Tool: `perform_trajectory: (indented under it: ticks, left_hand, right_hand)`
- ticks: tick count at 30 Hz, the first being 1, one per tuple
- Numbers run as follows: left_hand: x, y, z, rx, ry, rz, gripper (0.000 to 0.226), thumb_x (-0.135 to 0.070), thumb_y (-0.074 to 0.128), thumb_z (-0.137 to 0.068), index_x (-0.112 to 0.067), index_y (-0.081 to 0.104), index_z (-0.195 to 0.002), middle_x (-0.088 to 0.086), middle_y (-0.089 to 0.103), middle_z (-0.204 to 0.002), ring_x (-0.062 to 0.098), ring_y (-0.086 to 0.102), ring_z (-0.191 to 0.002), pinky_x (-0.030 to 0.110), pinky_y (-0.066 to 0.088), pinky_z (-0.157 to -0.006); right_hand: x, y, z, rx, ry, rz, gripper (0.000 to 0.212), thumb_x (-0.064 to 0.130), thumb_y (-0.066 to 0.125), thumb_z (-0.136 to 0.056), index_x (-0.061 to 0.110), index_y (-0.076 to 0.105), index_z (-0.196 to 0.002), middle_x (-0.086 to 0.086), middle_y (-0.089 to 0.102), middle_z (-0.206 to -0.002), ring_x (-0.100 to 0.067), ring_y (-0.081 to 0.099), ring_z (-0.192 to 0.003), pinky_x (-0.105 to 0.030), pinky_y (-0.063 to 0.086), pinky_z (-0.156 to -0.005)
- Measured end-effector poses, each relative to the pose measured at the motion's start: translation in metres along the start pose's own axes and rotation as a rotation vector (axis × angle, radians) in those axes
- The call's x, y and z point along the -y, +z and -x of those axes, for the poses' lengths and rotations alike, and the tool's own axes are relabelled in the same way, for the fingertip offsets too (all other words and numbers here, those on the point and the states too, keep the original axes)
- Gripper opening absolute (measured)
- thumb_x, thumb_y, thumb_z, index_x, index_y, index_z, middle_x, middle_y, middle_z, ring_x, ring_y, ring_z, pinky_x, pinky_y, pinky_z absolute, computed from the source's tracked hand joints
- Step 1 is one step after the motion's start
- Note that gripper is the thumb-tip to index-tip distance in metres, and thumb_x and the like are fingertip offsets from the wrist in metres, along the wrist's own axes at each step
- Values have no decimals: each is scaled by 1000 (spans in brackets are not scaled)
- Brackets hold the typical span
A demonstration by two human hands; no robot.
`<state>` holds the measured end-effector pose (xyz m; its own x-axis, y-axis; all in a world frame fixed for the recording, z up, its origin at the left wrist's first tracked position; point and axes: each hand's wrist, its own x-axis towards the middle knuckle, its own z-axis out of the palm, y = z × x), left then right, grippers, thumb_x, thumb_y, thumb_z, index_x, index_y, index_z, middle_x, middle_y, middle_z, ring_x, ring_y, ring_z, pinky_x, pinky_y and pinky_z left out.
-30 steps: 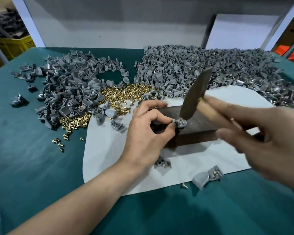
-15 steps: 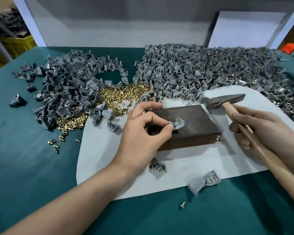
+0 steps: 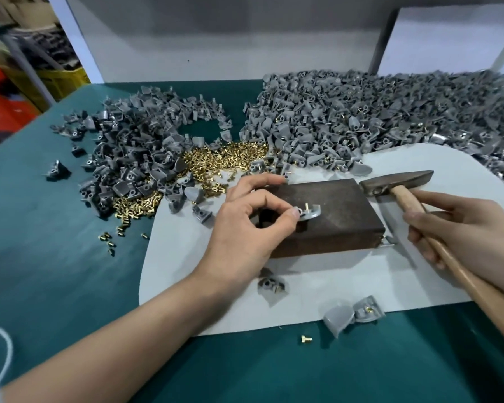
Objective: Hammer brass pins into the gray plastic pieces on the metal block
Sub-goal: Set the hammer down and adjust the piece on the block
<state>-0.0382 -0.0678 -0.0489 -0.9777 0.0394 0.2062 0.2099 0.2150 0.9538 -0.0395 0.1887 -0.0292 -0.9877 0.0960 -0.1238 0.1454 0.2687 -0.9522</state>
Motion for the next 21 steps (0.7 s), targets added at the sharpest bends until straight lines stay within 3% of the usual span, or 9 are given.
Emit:
perform_trajectory:
  ticks: [7, 11, 14, 16, 21]
  left_hand:
    - [3, 0, 0, 8, -8, 34, 13, -24, 71, -81, -26, 69, -68, -28, 55, -118, 1, 48, -120, 24, 44, -92]
    - [3, 1, 1, -27, 61, 10, 10, -22, 70, -80, -24, 66, -72, -25, 54, -114, 1, 51, -116, 38, 50, -95]
    - [4, 0, -1, -53, 107, -25, 8, -17, 71, -79, -20, 65, -76, -23, 54, -112, 1, 53, -111, 34, 52, -92]
    - [4, 0, -1, -53, 113, -37, 13, -11, 72, -79, -20, 64, -76, -23, 54, -110, 2, 54, -108, 27, 52, -90]
    - [5, 1, -3, -75, 137, -54, 15, -9, 75, -75, -21, 65, -75, -18, 56, -109, 1, 56, -101, 9, 43, -82]
  right_hand:
    - [-3, 0, 3, -35, 8, -19, 31, 19, 68, -85, 42, 70, -104, -5, 59, -57, -15, 46, -36, -24, 40, -40]
    - [14, -4, 18, -8, -98, 93, 53, 39, 74, -67, 47, 62, -118, -3, 60, -63, -19, 50, -38, -24, 46, -44]
    - [37, 4, 35, 30, -270, 253, 56, 37, 76, -69, 56, 57, -118, 4, 60, -59, -13, 48, -32, -19, 45, -42]
    - [49, 18, 47, 66, -317, 335, 45, 52, 64, -68, 62, 57, -111, 7, 57, -50, -10, 43, -28, -17, 44, -41]
    - [69, 41, 62, 174, -410, 525, 55, 51, 53, -67, 69, 46, -118, 16, 63, -60, -14, 41, -26, -16, 44, -42]
